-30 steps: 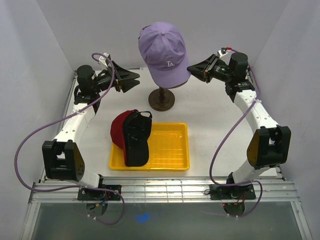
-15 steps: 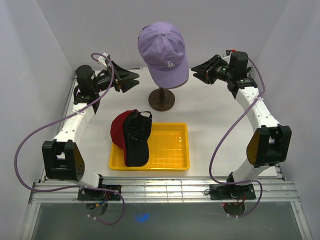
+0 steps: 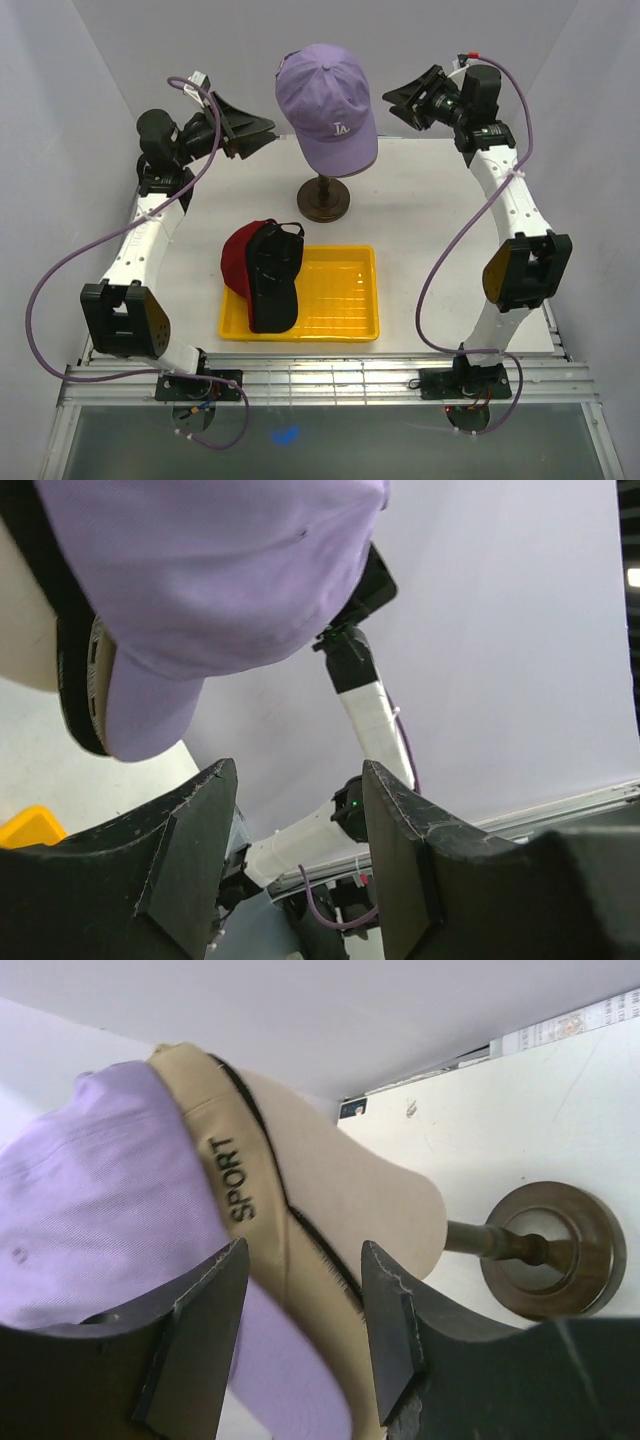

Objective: Stack the hats

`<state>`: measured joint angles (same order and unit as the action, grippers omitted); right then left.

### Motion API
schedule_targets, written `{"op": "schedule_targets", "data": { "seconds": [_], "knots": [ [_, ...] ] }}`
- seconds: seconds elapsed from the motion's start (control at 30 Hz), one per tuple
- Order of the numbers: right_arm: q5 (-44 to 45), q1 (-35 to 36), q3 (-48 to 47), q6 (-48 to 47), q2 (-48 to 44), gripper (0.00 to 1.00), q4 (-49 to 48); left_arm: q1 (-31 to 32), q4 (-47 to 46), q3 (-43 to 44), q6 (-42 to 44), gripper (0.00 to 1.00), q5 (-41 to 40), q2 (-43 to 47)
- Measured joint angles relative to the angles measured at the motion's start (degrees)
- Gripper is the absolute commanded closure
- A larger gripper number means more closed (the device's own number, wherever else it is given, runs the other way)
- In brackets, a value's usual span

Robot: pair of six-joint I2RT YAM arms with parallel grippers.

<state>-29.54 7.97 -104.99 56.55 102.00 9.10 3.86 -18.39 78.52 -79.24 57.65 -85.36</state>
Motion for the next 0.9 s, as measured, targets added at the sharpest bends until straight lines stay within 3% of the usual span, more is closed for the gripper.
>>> {"op": "schedule_targets", "data": {
  "seconds": [0.2,0.47,0.9],
  "knots": [
    [1.46,1.86,-2.27,-1.51,6.19,0.47,1.79,0.55,-1.38,5.42,-0.02,0.37,-1.14,-2.49],
    [3.32,4.44,-0.52,-2.32,7.26,0.51,2.56,2.73,-1.33,10.88,0.22,0.37,-2.34,-8.26],
    [3.74,6.45,17.62,1.64,2.19,0.53,-7.15,3.78,-1.38,15.87,-0.09,0.36,-2.6,-12.13]
  ]
}}
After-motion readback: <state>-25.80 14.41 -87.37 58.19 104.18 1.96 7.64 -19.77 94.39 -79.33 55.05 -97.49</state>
